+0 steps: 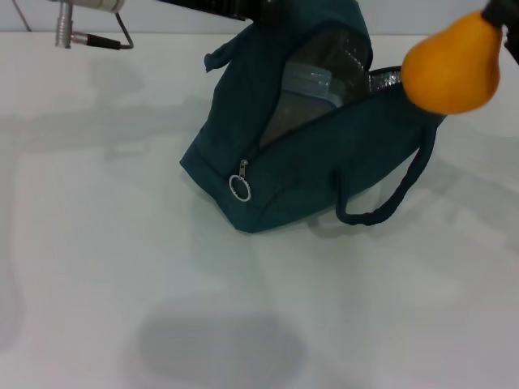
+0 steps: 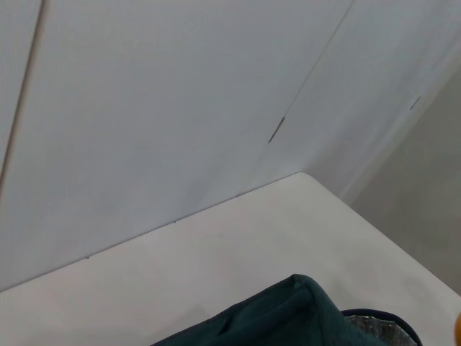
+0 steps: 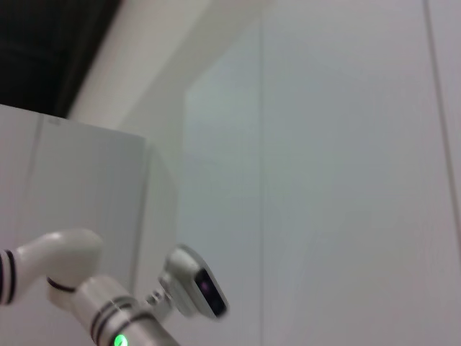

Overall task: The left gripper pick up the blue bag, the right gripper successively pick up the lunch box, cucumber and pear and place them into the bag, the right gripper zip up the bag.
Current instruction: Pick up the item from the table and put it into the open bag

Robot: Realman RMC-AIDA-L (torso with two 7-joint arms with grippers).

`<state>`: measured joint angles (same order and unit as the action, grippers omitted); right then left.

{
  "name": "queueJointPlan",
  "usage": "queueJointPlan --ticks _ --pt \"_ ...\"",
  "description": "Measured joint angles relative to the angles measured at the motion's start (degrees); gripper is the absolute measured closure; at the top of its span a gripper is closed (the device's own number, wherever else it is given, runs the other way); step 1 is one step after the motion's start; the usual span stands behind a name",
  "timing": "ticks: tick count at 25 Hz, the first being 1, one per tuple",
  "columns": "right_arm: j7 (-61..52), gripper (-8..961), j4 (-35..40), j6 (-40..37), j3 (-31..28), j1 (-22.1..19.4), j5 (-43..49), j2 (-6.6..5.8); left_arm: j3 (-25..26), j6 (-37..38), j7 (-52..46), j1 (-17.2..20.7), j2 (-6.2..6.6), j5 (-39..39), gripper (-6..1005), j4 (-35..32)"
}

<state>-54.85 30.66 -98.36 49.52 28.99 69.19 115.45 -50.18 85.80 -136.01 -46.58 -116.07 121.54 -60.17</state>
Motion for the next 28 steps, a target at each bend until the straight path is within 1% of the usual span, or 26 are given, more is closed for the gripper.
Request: queueJointPlan --ticks 3,5,9,11,16,19,23,28 --pt "-0.4 922 1.0 -0.1 0.2 1.9 -0.3 0.09 0.0 0.0 0.0 -0.1 -0.16 0.0 951 0.0" --pt "-0.6 923 1.1 0.5 0.2 4.3 -0.4 0.10 0.0 0.0 0.0 -0.1 -0.43 0.0 951 0.0" --pt "-0.9 923 0.7 2.0 0.8 6.5 0.0 0.07 0.0 0.1 -0.5 -0.3 -0.67 0.0 951 -0.1" --pt "-0.9 923 0.5 3.8 2.7 7.5 0.1 0.11 0.0 0.2 -0.9 -0.7 -0.70 0.0 951 -0.1" --pt "-0.5 922 0.3 8.7 9.8 8.4 -0.2 0.55 0.2 0.3 -1.4 -1.0 -0.73 0.0 952 -0.3" --pt "-0.3 921 -1.3 11.1 13.5 9.6 -0.4 0.73 0.3 0.3 -1.4 -1.3 -0.60 0.0 952 -0.3" --pt "0.9 920 -5.0 12.0 14.9 11.7 -0.4 0.73 0.3 0.3 -1.4 -1.4 -0.51 -0.1 951 -0.3" --pt "1.8 919 -7.0 13.2 15.5 12.3 -0.3 0.73 0.4 0.3 -1.3 -1.4 -0.50 -0.1 951 -0.2"
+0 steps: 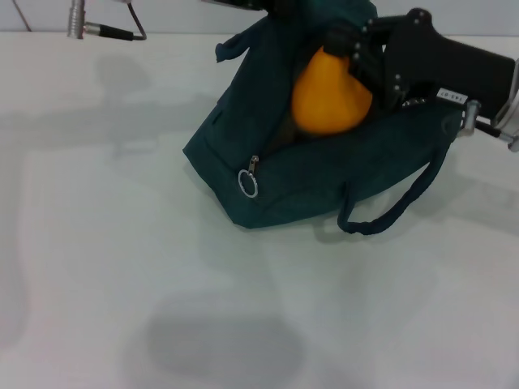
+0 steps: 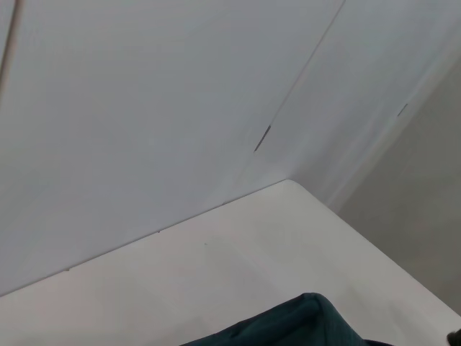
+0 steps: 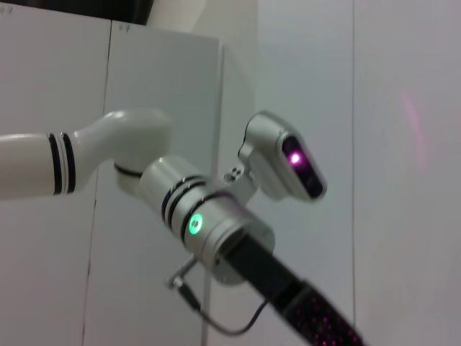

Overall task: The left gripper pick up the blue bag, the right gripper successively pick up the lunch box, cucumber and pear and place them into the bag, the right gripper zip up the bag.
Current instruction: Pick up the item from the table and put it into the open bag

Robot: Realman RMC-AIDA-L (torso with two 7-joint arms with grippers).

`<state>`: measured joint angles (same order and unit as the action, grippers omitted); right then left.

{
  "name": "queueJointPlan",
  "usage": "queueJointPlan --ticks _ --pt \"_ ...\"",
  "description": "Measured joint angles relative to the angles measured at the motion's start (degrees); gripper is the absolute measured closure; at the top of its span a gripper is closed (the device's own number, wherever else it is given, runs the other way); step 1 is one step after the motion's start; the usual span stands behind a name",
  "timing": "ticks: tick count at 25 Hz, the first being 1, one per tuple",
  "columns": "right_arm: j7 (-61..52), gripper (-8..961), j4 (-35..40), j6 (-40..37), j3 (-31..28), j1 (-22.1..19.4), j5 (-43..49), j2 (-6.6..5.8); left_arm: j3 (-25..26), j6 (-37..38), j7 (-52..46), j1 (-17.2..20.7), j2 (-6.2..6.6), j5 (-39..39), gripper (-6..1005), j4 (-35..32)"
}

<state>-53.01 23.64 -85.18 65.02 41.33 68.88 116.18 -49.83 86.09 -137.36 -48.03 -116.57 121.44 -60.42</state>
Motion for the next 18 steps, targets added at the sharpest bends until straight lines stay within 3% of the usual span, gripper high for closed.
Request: queueJointPlan --ticks 10,18 --pt "-0.2 917 -2.9 5.3 10.1 0.6 -2.1 0.00 0.0 -0.1 0.1 0.0 -0.06 -0.4 952 0.3" --pt "-2.2 915 -2.0 5.2 10.8 -1.8 -5.8 -0.01 0.0 0.0 0.0 1.1 -0.02 -0.6 951 0.1"
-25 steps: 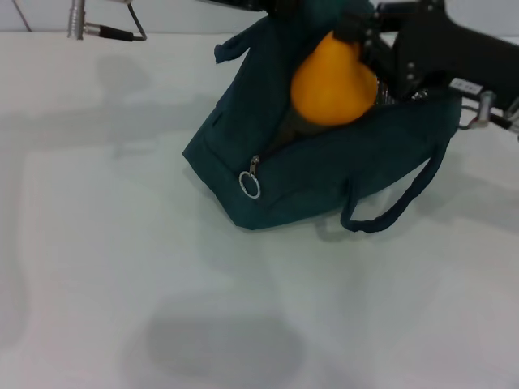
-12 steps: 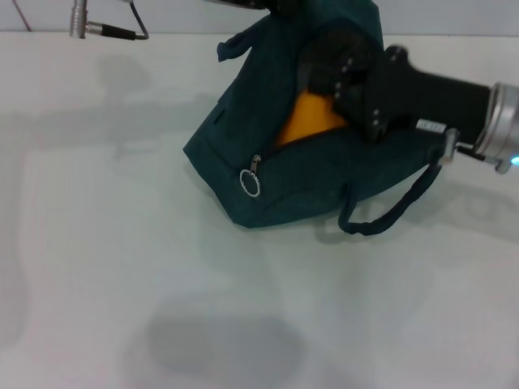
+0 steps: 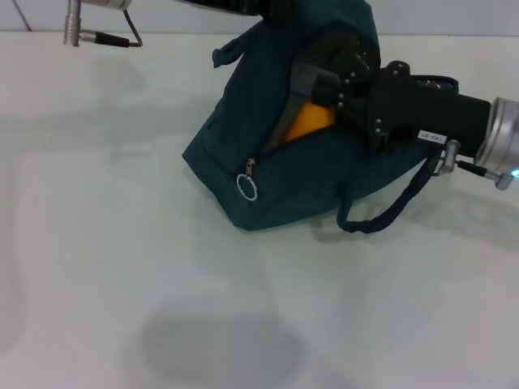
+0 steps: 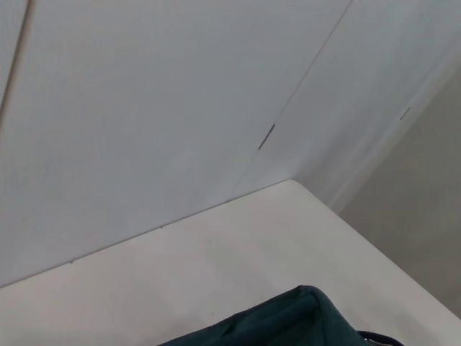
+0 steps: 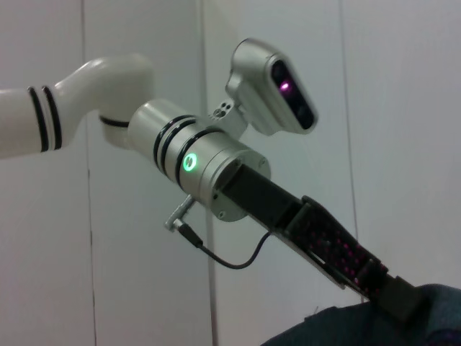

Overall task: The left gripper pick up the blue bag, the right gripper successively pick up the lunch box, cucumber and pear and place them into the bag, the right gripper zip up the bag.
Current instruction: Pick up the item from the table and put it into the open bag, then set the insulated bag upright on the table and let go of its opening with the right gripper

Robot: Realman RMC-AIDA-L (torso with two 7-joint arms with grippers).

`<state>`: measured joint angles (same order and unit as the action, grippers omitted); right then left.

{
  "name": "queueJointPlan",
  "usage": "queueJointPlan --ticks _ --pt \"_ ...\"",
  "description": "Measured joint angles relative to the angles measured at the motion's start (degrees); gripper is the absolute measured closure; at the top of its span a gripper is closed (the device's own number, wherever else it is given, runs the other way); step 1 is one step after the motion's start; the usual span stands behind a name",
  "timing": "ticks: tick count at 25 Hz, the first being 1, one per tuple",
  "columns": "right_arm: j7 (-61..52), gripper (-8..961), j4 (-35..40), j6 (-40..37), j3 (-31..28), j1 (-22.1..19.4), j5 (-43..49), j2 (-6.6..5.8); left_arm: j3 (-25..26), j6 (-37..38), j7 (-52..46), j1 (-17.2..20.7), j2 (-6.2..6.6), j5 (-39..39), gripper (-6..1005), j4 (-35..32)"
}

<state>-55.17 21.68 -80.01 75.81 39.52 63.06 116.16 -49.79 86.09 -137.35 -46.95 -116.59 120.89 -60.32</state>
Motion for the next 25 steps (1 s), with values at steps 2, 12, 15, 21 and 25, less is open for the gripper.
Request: queueJointPlan --ticks 2,12,15,21,25 --pt "-1.5 915 0.6 -0.2 0.0 -0.8 -0.2 -0.05 0.0 0.0 0.0 0.0 0.01 -0.1 951 0.0" --pt "-5.0 679 5.5 -6.4 -0.8 -8.0 -2.5 -0.73 -0.1 0.0 0.3 0.7 0.14 0.0 951 0.3" --pt "-5.3 560 8.0 -10.5 -2.7 -11.9 -4.4 -0.99 -0.1 0.0 0.4 1.2 0.15 0.0 951 0.3" --pt "-5.2 385 6.6 -16.7 -7.3 -19.4 -4.2 -3.07 -0.1 -0.2 0.9 1.7 -0.06 0.0 952 0.4" --pt "-4.4 361 3.2 -16.2 -7.4 -23.9 -4.1 -3.91 -0.1 -0.3 0.9 1.8 -0.12 0.1 951 0.4"
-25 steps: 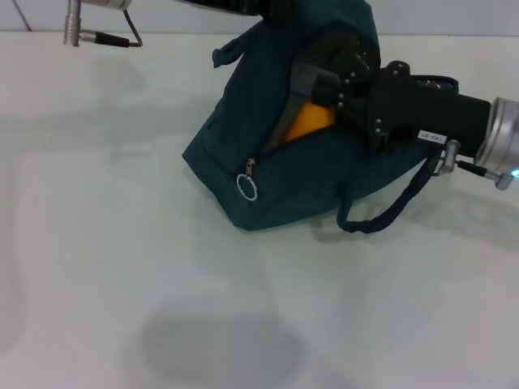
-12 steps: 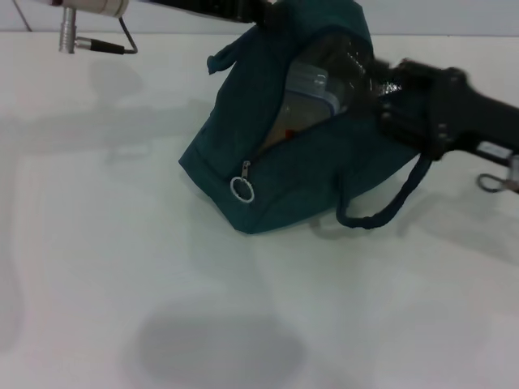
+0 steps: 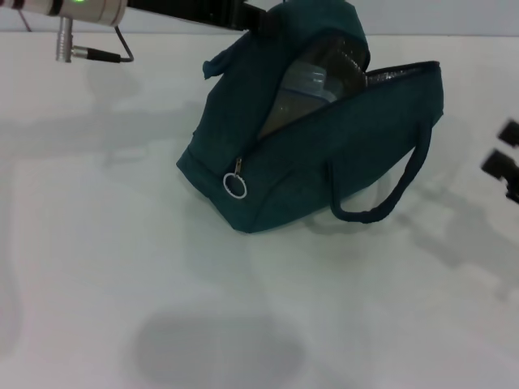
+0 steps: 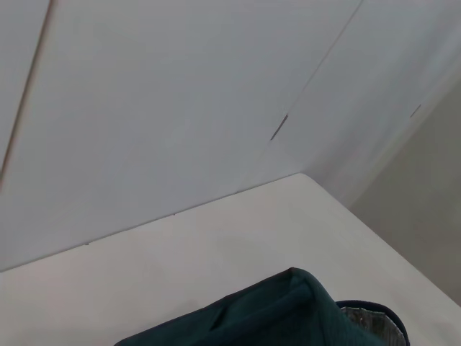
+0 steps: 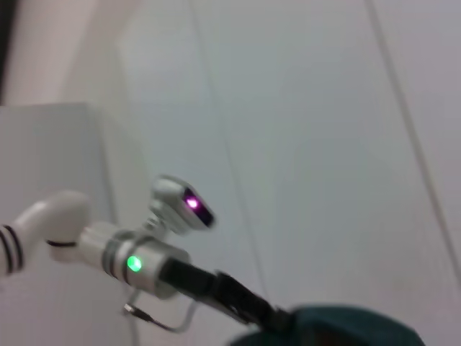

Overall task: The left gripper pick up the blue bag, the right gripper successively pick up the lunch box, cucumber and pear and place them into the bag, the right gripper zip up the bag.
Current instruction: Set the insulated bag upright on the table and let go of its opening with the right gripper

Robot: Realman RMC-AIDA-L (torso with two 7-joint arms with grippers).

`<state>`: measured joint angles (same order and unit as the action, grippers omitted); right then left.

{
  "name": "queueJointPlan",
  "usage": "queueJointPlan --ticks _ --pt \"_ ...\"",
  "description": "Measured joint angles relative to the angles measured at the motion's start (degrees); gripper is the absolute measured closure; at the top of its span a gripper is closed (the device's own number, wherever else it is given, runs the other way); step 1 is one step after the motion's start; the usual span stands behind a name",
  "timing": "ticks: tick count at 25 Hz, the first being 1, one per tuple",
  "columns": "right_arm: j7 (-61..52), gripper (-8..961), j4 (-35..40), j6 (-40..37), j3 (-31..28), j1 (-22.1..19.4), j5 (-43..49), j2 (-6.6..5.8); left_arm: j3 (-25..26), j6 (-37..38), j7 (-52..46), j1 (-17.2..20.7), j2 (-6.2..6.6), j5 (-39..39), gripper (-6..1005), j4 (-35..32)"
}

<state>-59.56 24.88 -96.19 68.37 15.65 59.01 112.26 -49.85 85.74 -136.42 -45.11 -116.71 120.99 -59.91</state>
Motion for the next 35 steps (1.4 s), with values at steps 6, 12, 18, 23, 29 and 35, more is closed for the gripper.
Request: queueJointPlan --ticks 6,12,18,23,29,35 --pt "1.5 365 -2.5 5.7 -0.1 -1.3 0.7 1.12 0.0 -0.1 0.0 0.5 -0.07 0.0 951 0.1" --pt "2.2 367 -6.3 11.7 0.1 3.6 0.8 2.62 -0.3 -0.1 -0.1 0.3 -0.09 -0.1 951 0.1" --pt "1.6 369 -11.3 16.8 0.1 10.3 0.6 3.47 -0.3 -0.1 -0.2 0.2 -0.09 -0.2 951 0.1" --pt "1.1 376 -13.0 19.8 2.5 13.9 0.5 3.88 0.0 -0.1 0.0 0.5 -0.10 -0.2 951 0.1" --pt "0.8 436 -12.8 21.5 4.1 14.5 0.0 3.92 0.0 -0.1 0.2 0.7 -0.09 -0.2 952 0.1" --pt "1.0 549 -12.1 16.8 4.0 13.1 -0.7 3.54 0.0 -0.1 0.7 1.4 -0.27 -0.8 952 0.1"
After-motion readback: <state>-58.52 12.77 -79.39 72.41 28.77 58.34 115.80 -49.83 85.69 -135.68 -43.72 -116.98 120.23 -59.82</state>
